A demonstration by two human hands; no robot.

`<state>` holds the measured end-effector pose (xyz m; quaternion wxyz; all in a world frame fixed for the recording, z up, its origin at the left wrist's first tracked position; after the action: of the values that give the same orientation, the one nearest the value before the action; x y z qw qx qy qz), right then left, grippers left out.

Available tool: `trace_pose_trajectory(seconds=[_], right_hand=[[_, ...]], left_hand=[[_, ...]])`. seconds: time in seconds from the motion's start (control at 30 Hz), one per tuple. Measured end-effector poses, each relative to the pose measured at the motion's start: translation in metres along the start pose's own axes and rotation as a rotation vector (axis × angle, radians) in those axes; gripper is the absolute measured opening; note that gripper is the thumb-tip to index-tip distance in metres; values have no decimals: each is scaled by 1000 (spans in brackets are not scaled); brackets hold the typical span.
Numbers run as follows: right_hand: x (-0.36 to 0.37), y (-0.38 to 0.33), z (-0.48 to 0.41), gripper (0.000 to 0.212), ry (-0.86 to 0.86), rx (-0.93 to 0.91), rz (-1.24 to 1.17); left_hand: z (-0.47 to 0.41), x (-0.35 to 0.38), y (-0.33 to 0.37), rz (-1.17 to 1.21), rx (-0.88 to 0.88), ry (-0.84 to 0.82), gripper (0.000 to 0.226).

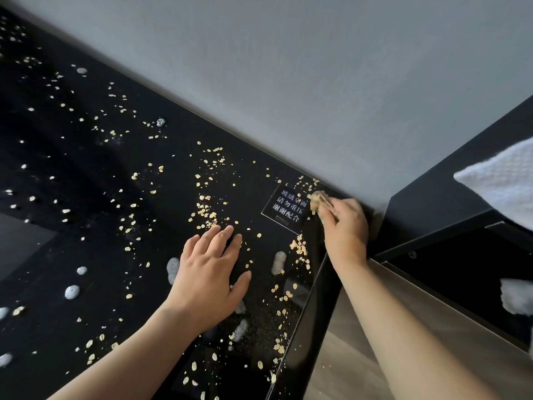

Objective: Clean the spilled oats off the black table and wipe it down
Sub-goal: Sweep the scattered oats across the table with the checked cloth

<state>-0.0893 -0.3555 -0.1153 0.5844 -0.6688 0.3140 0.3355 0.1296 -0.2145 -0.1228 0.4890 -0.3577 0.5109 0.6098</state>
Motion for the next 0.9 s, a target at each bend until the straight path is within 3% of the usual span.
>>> trace_pose_trajectory(seconds=[0.27,0.5,0.63,0.8,0.9], right_hand=[[-7,-19,78,16,-170,-155,-125],[-19,-16,11,16,81,16,-66],[1,-5,-10,23,17,113,119],[2,-14,28,20,-17,0,101],[4,-26,72,12,-127,-98,35]], left_hand=[[0,0,0,-22,6,4,67],[0,0,1,-45,10,11,67],[1,1,1,-44,6,21,67],[1,4,1,-74,2,4,72],[1,4,1,-72,-3,10,73]])
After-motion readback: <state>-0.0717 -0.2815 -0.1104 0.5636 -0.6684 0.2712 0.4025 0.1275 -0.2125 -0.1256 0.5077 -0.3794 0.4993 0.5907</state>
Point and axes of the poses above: each hand's wrist, its own z-axis away from the middle knuckle, its own x-axis out of the palm, y = z × x, the point moved 6 cm from there along -z, towards the middle knuckle, and after that the axes turned 9 degrees about -y, right-handed, at the moved point
